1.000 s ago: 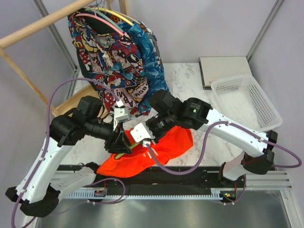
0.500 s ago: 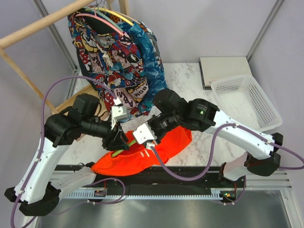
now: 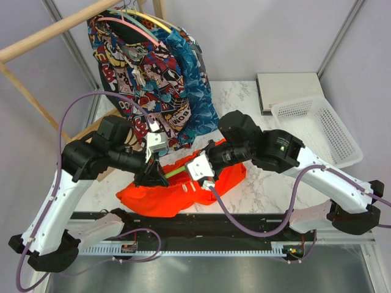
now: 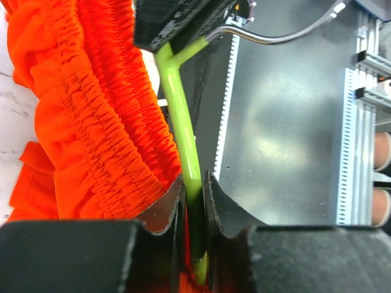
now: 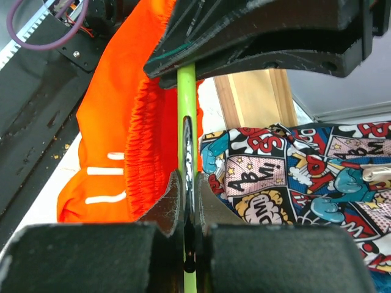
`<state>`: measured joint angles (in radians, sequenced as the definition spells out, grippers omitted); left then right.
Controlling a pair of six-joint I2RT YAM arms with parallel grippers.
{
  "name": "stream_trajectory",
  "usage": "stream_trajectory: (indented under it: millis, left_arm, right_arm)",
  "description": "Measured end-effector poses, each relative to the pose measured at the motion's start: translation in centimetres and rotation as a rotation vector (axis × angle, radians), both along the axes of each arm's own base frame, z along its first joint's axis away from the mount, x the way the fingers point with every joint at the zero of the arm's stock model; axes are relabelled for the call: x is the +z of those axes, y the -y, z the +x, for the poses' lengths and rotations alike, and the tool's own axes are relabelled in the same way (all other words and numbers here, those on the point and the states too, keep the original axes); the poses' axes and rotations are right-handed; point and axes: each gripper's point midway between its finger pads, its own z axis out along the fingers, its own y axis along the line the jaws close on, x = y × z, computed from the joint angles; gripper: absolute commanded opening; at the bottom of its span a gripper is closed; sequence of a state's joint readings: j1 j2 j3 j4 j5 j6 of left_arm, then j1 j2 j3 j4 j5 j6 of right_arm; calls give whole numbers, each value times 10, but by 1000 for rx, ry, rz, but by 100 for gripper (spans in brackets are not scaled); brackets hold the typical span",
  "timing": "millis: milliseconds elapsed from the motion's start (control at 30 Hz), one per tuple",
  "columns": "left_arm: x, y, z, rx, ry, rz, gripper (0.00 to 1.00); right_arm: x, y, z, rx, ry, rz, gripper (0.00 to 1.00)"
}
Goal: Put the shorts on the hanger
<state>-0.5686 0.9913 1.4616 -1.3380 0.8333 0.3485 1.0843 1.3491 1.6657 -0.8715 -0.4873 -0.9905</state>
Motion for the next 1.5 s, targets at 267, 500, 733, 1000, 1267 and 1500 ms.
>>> stream_trajectory:
  millis: [267,500,733,1000,1267,1500]
  left_arm:
    - [11,13,5,-25,-101,-13,2]
    - [28,14,2,65,-230,-38,2]
    - [25,1,15,309,-463,-75,2]
    - [54,-14,-17,478,-482,-198,2]
    - [94,-48,6,910,-384,-333,2]
    - [112,-79,37,1234,-360,-423,2]
  right_arm:
    - [10,6,7,-72,3,44,80]
    - [33,-4,22,-197,-44,182,98]
    - [61,5,40,-355,-108,314,98]
    - [90,23,60,-496,-74,430,98]
    - [97,28,69,-558,-73,464,98]
    - [96,28,74,-579,-67,462,98]
